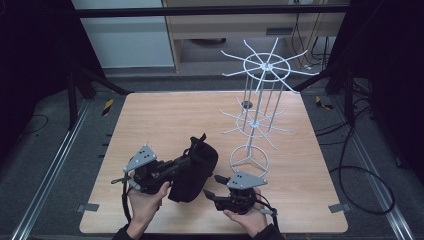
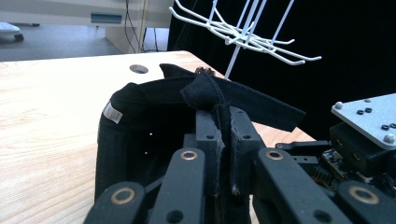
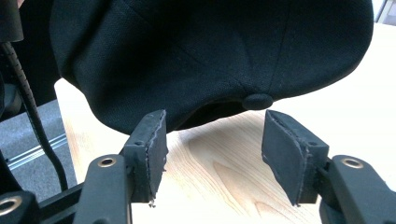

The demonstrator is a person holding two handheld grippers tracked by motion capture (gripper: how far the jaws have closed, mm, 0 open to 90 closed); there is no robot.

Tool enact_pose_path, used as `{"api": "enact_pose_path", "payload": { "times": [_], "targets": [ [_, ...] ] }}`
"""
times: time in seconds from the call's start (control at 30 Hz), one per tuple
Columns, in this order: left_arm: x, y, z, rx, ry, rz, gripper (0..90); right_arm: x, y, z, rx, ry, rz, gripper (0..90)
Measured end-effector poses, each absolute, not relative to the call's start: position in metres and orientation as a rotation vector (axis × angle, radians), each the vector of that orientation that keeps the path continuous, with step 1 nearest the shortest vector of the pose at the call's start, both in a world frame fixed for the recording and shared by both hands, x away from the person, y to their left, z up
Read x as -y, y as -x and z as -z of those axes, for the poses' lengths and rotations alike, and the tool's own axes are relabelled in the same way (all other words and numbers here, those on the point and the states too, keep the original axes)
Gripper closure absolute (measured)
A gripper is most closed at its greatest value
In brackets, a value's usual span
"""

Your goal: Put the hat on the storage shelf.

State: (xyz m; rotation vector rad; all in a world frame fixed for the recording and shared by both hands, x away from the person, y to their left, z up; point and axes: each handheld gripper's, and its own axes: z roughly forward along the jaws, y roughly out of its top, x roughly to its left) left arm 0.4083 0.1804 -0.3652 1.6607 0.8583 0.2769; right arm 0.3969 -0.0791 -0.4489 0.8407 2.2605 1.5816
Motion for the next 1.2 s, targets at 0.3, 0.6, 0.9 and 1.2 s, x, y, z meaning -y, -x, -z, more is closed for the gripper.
{"api": "enact_pose_path", "payload": {
  "times": [0.3,0.6,0.9,1.2],
  "targets": [
    [-0.178,-0.406,0.366,-0.851,-1.642,-0.312,84.2,0.074,-0.396,0.449,-2.269,-0.853,-1.628,41.0],
    [-0.173,-0.4,0.365,-0.826,-1.61,-0.308,84.3,0.061,-0.4,0.456,-2.314,-0.91,-1.739,47.5],
    [-0.172,-0.401,0.369,-0.794,-1.638,-0.317,84.1,0.07,-0.402,0.454,-2.272,-0.922,-1.715,88.5],
    [-0.194,-0.402,0.386,-0.855,-1.721,-0.427,83.9,0.072,-0.399,0.441,-2.282,-0.893,-1.5,88.3]
  ]
}}
